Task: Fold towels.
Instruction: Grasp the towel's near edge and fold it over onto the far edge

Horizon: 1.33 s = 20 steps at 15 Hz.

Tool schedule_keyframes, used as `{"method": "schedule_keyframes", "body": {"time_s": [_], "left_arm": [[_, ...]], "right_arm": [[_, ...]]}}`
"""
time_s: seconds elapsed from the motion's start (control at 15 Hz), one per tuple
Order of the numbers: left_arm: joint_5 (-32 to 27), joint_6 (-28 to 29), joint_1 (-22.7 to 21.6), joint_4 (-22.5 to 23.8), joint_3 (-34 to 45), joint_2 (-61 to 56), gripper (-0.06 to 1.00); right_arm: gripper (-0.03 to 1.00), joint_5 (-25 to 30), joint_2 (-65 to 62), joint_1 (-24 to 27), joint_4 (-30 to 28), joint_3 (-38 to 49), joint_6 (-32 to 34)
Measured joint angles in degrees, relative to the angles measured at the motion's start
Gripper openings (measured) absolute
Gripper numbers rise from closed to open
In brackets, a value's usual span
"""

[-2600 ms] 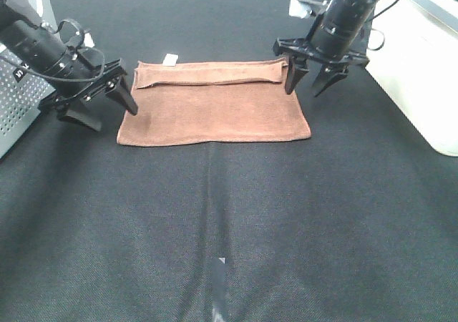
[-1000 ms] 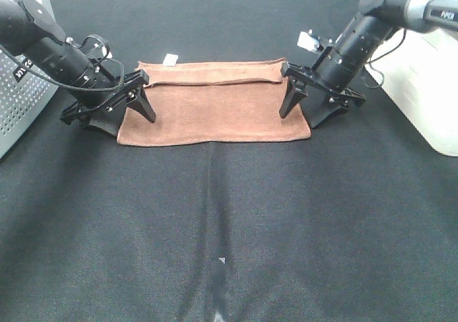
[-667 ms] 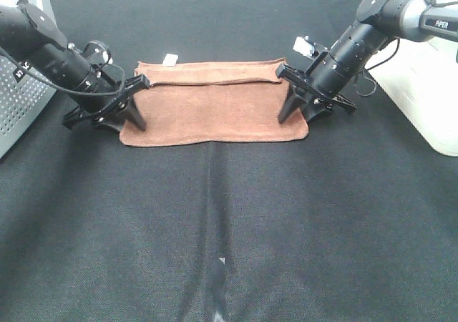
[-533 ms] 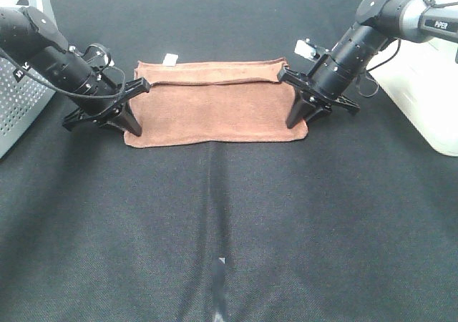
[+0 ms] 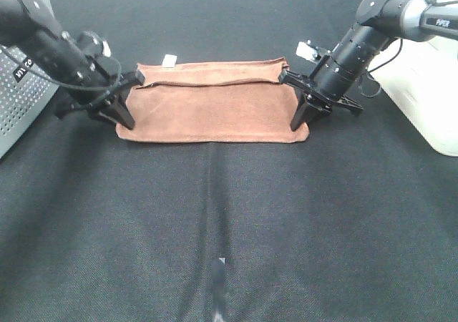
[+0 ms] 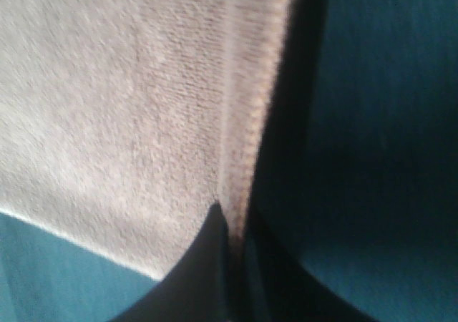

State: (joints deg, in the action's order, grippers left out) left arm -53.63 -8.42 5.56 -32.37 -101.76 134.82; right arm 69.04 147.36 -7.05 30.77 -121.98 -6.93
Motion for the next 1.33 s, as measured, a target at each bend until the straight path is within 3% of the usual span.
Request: {"method": "schedule_keyframes", "body": {"time_s": [0.2,0.33,0.67,1.0,1.27,1.33], "left_arm": [[-1.9,-1.1,0.2,1.3,6.6,-3.0,0.01],[-1.5,-2.1,0.5,1.3,12.9,-6.2,0.01],[2.9,-2.8,0.5,1.5,25.3,-13.5,0.01],[4.3,-1.6,0.6,1.7,22.8,-14.4,0.01],[7.7,0.9,0.6,1.7,14.4,-14.6,0.01],[7.7,0.9,0.6,1.7,14.4,-14.6,0.01]], "right_arm": [[0.0,-0.8,-6.4,0.0,-0.1,13.3,-0.8],[0.0,-4.6,-11.3,0.0,0.1,22.9,-2.4],[0.0,-10.7,-18.8,-0.1,4.4,40.4,-8.0],[0.0,-10.6,-19.0,-0.1,4.4,36.6,-9.2],[0.0,-10.5,-18.7,-0.1,3.8,23.0,-8.8],[0.0,-10.5,-18.7,-0.1,3.8,23.0,-8.8]]}}
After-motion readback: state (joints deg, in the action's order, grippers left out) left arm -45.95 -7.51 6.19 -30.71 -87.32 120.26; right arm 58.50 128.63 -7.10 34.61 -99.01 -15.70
